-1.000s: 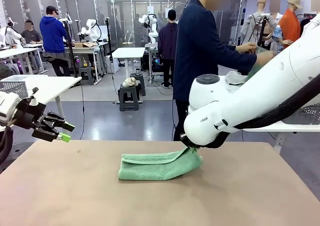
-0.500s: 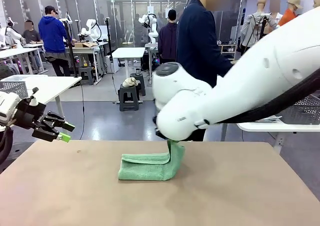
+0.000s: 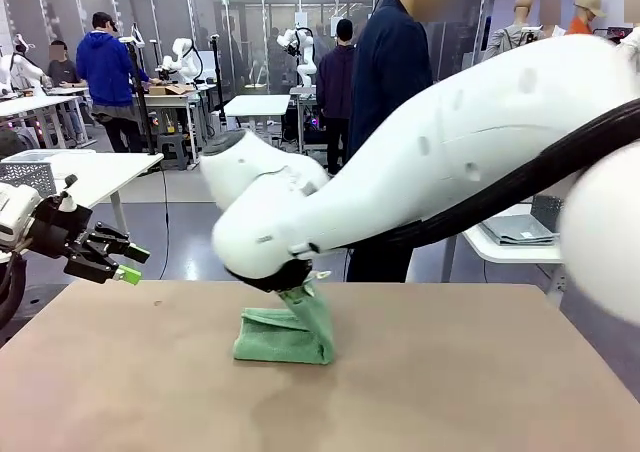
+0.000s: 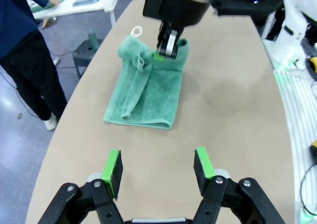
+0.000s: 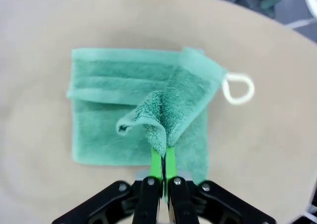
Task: Fold the towels and place them in the basket.
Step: When a person lays out a Towel with hook on the table, fold it in half twice.
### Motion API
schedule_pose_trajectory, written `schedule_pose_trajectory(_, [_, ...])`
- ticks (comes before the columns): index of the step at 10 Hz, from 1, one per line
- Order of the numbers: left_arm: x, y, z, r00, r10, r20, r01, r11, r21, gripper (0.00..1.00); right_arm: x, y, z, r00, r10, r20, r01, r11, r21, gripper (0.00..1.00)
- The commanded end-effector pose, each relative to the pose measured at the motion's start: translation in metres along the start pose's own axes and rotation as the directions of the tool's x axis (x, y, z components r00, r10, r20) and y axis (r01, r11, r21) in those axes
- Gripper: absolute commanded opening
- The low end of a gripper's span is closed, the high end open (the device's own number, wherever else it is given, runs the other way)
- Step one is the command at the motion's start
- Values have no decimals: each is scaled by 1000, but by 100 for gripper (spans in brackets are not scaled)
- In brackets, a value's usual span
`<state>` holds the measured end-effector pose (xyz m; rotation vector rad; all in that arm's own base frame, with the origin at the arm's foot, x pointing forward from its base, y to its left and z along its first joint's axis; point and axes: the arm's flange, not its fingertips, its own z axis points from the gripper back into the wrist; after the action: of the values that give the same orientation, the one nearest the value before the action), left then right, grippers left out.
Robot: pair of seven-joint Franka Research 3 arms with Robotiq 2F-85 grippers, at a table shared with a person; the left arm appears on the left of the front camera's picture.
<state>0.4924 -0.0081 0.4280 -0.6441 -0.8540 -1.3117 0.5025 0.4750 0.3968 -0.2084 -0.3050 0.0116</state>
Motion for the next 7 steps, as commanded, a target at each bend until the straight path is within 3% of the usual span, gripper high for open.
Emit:
schedule_pose_trajectory(1, [1, 0, 1, 1000, -2, 3, 2, 1000, 2, 74, 13, 42, -7, 996, -92, -5, 92, 996, -11, 0])
schedule_pose_trajectory(3, [1, 0, 1, 1000, -2, 3, 2, 1000, 2, 74, 12, 74, -25, 988, -154, 2, 154, 988, -7, 0])
schedule_pose_trajectory(7, [1, 0, 1, 1000, -2, 3, 2, 1000, 2, 74, -3, 102, -57, 989, -150, -21, 149, 989, -18, 0])
